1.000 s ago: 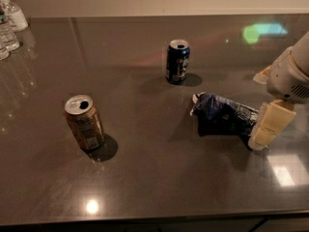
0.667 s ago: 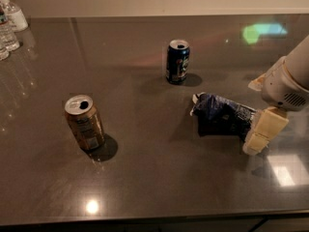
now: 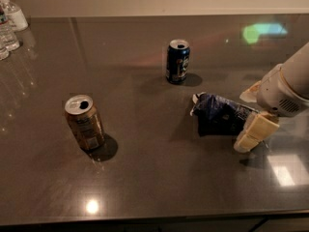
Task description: Pick blue chip bag
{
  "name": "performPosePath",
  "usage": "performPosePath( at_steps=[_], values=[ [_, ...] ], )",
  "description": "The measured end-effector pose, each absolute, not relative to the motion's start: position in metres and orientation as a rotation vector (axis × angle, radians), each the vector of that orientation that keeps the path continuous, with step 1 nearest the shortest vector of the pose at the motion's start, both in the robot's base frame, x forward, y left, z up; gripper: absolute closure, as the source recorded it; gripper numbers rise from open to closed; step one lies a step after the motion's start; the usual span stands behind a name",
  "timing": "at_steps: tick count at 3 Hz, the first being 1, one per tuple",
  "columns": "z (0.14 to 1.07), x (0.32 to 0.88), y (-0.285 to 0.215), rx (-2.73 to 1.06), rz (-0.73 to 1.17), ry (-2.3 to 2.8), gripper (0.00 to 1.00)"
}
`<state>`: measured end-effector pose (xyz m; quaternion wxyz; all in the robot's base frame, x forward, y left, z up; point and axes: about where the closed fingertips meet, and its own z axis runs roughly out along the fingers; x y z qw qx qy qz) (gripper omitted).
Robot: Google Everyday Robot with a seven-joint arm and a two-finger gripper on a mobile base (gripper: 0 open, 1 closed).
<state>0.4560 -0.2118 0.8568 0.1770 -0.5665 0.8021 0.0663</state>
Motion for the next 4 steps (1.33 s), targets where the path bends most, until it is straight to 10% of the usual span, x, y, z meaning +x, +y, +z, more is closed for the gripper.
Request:
performPosePath(
  at_steps=[4],
  values=[
    [0.911,0.463,-0.188,-1.601,0.234,2.221,1.00]
  ],
)
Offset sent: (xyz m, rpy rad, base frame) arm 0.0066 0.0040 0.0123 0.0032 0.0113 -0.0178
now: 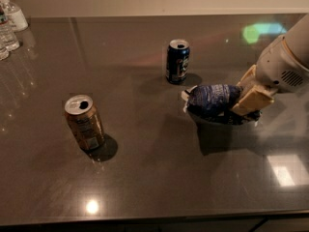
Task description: Pick blue chip bag
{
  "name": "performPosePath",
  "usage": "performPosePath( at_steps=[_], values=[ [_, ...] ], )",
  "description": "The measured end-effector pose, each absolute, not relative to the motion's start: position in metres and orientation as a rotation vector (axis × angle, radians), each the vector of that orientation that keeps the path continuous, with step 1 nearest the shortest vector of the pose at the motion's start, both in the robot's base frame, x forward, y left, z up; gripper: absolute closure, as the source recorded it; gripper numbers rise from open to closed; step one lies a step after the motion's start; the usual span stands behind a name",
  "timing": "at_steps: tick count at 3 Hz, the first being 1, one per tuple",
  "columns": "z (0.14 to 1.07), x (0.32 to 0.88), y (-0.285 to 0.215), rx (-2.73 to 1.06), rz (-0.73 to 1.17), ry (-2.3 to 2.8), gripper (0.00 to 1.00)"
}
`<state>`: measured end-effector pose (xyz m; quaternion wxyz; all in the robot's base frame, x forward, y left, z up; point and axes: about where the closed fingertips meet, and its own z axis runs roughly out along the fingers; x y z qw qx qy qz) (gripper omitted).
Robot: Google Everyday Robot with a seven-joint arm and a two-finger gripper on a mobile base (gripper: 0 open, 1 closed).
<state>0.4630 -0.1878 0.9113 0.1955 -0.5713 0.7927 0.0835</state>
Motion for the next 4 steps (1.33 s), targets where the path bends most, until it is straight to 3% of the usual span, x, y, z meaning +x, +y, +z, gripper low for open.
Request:
performPosePath(
  at_steps=[4],
  values=[
    [1.015,0.460,-0.149,-1.731,0.281,1.969,1.00]
  ],
)
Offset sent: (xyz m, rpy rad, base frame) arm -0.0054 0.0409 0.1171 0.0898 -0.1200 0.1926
